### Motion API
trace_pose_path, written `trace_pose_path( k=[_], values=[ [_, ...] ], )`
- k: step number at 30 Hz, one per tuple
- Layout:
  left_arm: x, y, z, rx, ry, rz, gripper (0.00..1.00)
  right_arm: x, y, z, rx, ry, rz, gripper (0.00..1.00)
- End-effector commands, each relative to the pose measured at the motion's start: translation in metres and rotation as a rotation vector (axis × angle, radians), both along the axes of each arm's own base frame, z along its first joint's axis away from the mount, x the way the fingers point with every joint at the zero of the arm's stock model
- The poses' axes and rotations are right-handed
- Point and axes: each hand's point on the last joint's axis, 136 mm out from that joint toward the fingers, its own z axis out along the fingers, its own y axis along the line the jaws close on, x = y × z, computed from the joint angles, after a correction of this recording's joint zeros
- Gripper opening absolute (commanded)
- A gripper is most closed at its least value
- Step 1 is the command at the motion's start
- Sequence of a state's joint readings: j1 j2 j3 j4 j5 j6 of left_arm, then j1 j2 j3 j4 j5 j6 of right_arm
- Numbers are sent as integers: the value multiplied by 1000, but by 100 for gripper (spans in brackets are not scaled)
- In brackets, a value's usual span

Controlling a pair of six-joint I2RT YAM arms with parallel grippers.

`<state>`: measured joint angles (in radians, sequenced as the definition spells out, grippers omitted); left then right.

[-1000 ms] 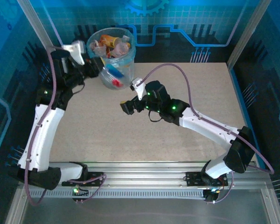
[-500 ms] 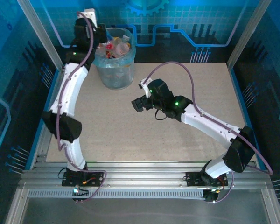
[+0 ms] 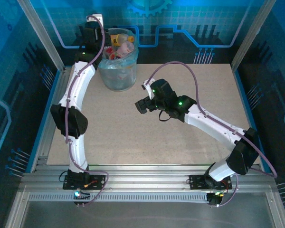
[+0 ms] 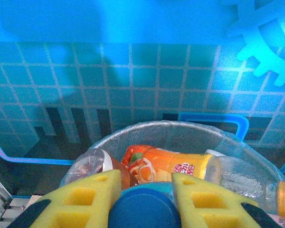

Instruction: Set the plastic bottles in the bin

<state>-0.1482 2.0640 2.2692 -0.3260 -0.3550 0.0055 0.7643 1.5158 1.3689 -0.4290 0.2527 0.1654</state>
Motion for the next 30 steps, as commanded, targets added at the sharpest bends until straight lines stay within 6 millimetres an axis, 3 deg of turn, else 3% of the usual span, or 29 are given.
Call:
trace_pose_path(
  k=[1, 9, 16, 24, 27, 30],
  values=[
    [5, -14, -61, 48, 188, -46, 0, 5, 1, 1, 4, 19, -8, 100],
    [2, -19, -116, 60, 332, -67, 0, 7, 7, -8, -11, 54, 2, 100],
    [3, -25, -138, 33, 392, -91, 0, 7, 7, -16, -24, 82, -2, 100],
    [4, -24, -187, 24, 498, -93, 0, 4, 6, -23, -27, 105, -7, 100],
    [3, -22, -199, 9, 529, -94, 0, 5, 6, -22, -31, 105, -7, 100],
    [3, -21, -197, -27, 535, -95, 0, 5, 6, -22, -35, 105, -9, 100]
  ],
)
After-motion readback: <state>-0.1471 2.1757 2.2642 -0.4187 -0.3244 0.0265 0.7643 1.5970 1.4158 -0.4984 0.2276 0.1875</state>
